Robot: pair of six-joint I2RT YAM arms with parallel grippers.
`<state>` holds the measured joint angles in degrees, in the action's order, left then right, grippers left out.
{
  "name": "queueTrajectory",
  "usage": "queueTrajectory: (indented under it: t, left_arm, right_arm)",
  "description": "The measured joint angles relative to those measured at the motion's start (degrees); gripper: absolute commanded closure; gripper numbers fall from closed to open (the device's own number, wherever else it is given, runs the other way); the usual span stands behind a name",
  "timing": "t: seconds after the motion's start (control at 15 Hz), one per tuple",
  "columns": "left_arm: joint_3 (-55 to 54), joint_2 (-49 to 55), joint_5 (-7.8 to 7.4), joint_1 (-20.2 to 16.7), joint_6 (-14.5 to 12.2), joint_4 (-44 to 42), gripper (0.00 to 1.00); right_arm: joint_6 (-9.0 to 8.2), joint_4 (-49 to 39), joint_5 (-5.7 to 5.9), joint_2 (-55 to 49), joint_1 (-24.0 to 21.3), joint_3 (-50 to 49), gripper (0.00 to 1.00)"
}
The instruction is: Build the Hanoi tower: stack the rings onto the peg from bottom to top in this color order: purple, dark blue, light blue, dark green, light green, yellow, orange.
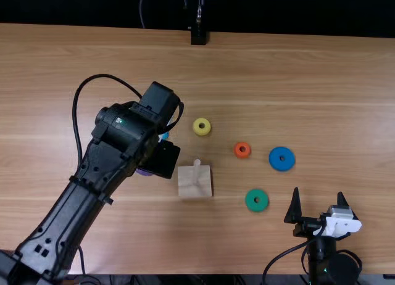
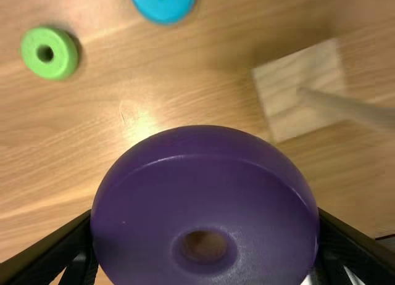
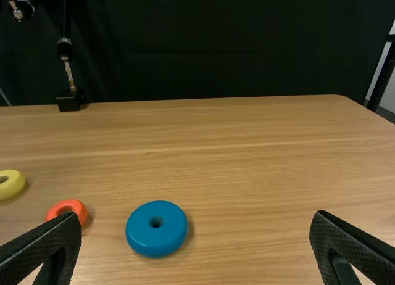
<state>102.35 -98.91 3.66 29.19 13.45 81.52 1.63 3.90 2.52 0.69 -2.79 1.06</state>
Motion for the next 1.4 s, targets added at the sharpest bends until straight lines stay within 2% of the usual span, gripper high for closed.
queueTrajectory:
  t: [0.27,0.47,0.87,1.4]
  left_arm:
    - [6.12,-0.61,0.02,4.24,4.7,1.2,1.0]
    - [7.21,-4.15,0.0,7.76,6.29,1.25,1.0]
    - [15.1,-8.46,-0.02,9.07,6.54,2.99,1.0]
    - [15.34,-12.39,-0.02,11.32,6.95,3.48,1.0]
  right_arm:
    - [0.0,0.02,0.0,0.0,0.02,0.02,0.0]
    - [0.02,0.02,0.0,0.0,0.0,0.02,0.0]
    - [0.0,0.02,0.0,0.0,0.0,0.02,0.0]
    - [-0.02,0.02,0.02,0.0,0.0,0.0,0.0]
